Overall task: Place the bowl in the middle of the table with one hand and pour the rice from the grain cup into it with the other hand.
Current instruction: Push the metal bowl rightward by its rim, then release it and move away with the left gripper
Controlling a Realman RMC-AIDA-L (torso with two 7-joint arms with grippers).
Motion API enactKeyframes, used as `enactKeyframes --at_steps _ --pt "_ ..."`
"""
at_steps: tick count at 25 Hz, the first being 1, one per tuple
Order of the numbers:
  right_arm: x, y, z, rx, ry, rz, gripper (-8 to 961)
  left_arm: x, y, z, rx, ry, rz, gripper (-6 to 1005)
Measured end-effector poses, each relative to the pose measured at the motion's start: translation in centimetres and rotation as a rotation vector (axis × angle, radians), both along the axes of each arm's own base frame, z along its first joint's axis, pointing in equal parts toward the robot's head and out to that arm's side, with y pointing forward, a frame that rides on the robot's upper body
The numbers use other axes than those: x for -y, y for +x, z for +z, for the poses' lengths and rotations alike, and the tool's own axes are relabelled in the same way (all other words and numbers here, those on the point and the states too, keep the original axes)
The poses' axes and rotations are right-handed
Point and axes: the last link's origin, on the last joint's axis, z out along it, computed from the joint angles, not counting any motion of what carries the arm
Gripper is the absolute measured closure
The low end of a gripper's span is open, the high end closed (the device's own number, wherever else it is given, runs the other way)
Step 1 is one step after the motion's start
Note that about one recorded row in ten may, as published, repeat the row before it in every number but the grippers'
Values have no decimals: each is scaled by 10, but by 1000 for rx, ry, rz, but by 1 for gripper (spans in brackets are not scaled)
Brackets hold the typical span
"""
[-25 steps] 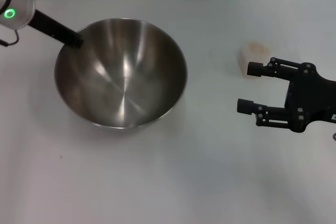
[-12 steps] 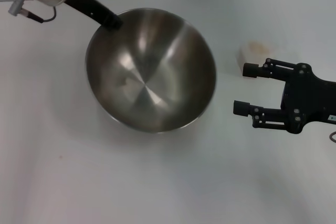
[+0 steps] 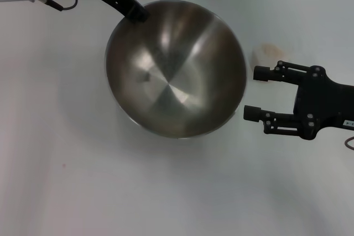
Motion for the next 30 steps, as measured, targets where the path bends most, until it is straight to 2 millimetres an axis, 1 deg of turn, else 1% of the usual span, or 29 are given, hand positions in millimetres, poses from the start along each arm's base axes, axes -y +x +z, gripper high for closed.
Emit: enactKeyframes --at_steps 7,9,10,15,25,30 --pt "-1 1 -1 -3 -5 -3 179 5 10 -8 29 -39 -29 922" --pt "-2 0 -2 -3 -6 -1 179 8 20 -11 34 -51 -59 917" --pt "-2 0 -2 -3 -6 -1 179 8 20 -11 34 -51 -59 914" --pt "-4 0 -3 -3 -10 -2 179 12 32 -17 36 -67 -105 901" --pt "-6 1 -4 -3 -6 -1 180 14 38 -28 74 -72 -127 875" --pt "-5 1 -5 -3 -9 4 180 11 32 -32 72 -48 -127 862"
